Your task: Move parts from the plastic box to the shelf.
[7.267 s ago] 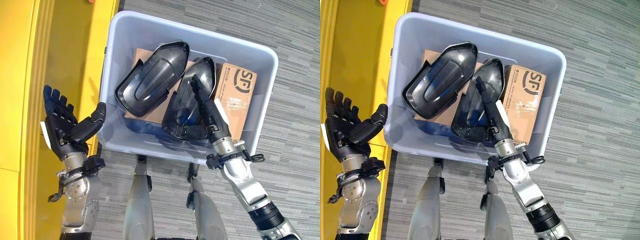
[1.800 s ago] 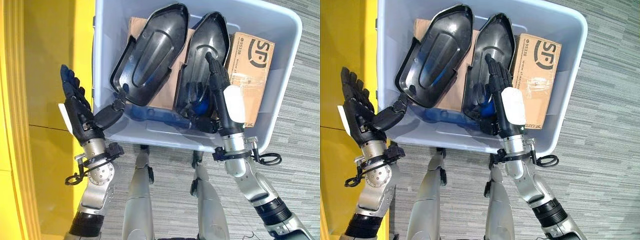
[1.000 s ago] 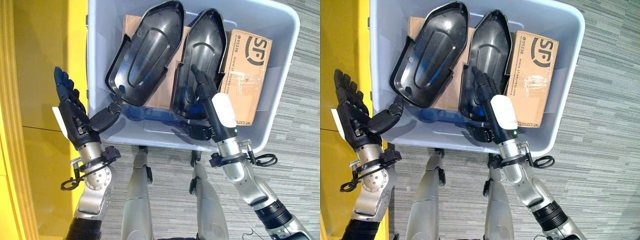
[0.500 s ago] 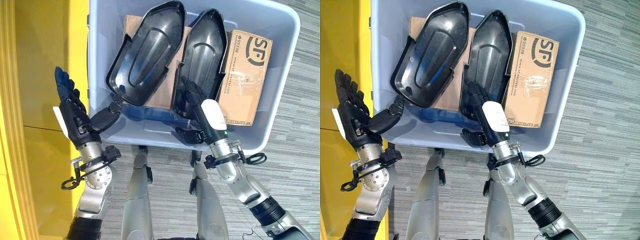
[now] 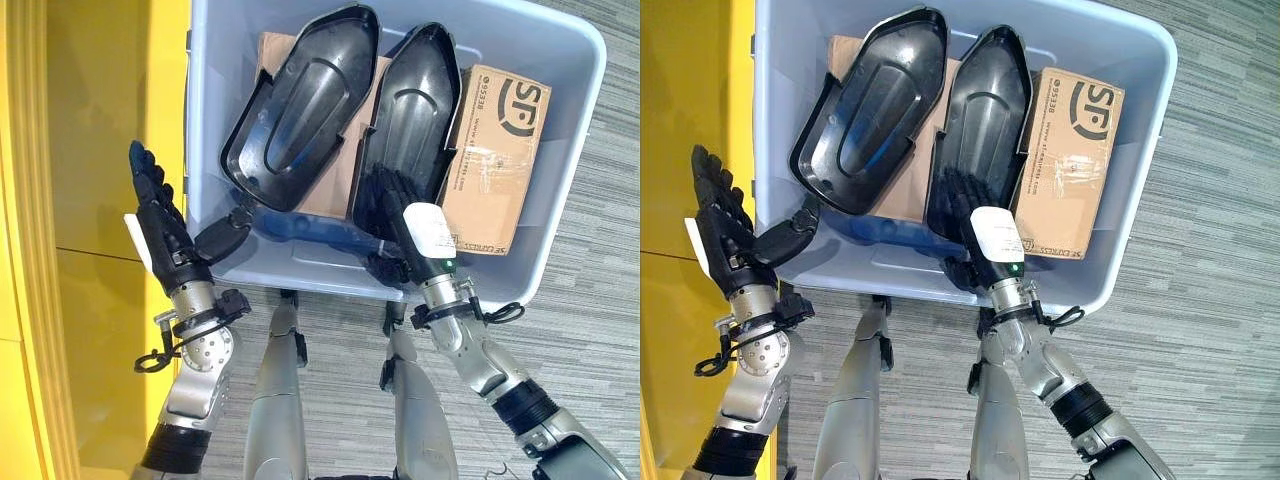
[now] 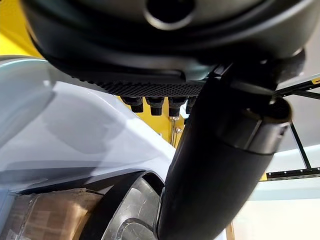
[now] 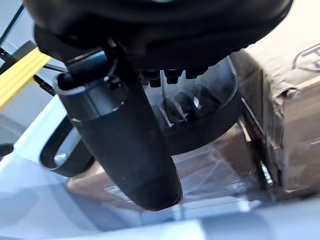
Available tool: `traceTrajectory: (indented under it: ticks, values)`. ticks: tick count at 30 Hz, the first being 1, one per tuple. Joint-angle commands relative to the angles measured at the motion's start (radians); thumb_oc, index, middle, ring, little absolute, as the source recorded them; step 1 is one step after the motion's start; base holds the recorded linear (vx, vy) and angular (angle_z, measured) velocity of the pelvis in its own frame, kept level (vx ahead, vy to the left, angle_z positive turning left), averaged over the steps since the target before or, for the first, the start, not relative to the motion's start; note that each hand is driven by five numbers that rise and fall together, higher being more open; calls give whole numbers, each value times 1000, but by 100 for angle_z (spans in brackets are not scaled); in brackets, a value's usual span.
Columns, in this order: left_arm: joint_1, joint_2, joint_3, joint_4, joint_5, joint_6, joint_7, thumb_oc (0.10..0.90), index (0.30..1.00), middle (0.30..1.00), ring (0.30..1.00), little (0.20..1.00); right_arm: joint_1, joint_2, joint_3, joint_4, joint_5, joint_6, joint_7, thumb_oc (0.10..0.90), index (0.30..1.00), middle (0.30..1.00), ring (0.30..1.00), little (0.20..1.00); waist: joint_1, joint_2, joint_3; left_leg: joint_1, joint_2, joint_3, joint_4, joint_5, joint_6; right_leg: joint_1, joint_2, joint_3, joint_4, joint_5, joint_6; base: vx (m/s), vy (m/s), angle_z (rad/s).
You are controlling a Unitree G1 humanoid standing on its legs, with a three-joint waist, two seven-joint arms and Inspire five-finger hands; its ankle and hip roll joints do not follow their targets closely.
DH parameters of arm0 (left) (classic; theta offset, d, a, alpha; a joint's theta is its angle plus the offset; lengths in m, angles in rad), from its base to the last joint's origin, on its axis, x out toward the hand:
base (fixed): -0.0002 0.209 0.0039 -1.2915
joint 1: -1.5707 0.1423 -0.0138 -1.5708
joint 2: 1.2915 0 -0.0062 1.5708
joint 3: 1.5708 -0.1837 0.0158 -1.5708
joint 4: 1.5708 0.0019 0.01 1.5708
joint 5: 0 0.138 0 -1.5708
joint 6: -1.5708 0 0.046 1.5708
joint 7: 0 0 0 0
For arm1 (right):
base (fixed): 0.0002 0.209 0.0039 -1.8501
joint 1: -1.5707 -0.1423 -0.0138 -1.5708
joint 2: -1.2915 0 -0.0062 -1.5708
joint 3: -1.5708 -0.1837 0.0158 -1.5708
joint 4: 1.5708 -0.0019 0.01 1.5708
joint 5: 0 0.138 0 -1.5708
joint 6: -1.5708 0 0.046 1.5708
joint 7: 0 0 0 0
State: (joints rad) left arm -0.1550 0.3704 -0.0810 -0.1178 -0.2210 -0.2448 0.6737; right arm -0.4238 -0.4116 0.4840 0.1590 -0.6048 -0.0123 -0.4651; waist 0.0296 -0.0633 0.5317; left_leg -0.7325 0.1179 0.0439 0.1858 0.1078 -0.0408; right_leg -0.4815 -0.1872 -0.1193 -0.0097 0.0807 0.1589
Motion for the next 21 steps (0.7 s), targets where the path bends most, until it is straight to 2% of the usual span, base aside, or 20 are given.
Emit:
traceTrajectory:
  ticks: [1,10,21]
  values:
    - [-47,34,21,-72,69,-73,34,900,1000,1000,1000,1000,-64,33,19,0,-71,-14,-80,900,1000,1000,1000,1000,1,-9,-12,-37,13,-12,82,-116,-10,144,-34,-41,45,-177,-4,0,0,0]
    - [-85,27,-13,-28,60,-79,32,900,1000,1000,1000,1000,-143,74,64,177,-103,40,-108,900,1000,1000,1000,1000,13,5,-12,-42,8,-13,80,-114,-10,137,-33,-42,50,-180,-6,0,0,0]
    - [-89,17,-35,10,29,-89,19,900,1000,1000,1000,1000,-192,149,109,395,-65,68,-114,900,1000,1000,1000,1000,25,24,-12,-53,5,-16,80,-107,-9,120,-33,-40,60,-181,-9,0,0,0]
